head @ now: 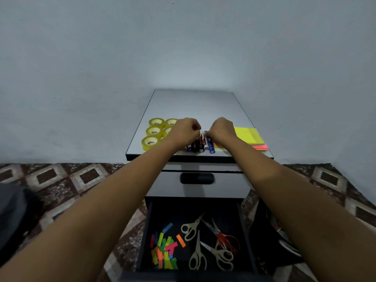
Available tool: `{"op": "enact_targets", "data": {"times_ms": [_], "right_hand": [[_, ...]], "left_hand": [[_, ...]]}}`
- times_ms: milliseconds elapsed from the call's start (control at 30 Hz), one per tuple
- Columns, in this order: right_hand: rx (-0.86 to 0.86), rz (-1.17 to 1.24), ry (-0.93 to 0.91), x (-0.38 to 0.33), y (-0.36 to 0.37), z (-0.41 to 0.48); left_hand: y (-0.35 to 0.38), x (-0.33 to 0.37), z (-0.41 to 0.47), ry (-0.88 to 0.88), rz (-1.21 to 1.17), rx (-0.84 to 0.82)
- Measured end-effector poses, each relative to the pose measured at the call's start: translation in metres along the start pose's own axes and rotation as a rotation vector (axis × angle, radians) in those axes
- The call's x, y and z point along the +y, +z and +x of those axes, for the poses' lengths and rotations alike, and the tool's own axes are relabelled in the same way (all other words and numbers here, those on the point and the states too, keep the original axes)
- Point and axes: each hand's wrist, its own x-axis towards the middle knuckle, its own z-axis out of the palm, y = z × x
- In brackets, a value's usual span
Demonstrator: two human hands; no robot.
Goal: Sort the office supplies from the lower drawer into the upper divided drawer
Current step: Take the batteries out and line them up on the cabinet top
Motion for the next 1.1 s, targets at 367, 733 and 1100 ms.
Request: {"op": "enact_targets", "data": {"times_ms": [367,733,1100], "right_hand": [[-0.121,-0.021,-0.180,0.009,-0.009,-0.005],[0.030,-0.024,-0.235,0.015,0.008,-0.002],[0.064,0.046,-0.233,0.017,0.003,-0.012]], "left_hand": [[0.002,-0.016,0.003,0.235,0.423,-0.129],[0.005,-0.013,0.007,0.157,0.344,-0.128],[0.007,-0.011,-0.010,0.165,0.129,0.031]]}}
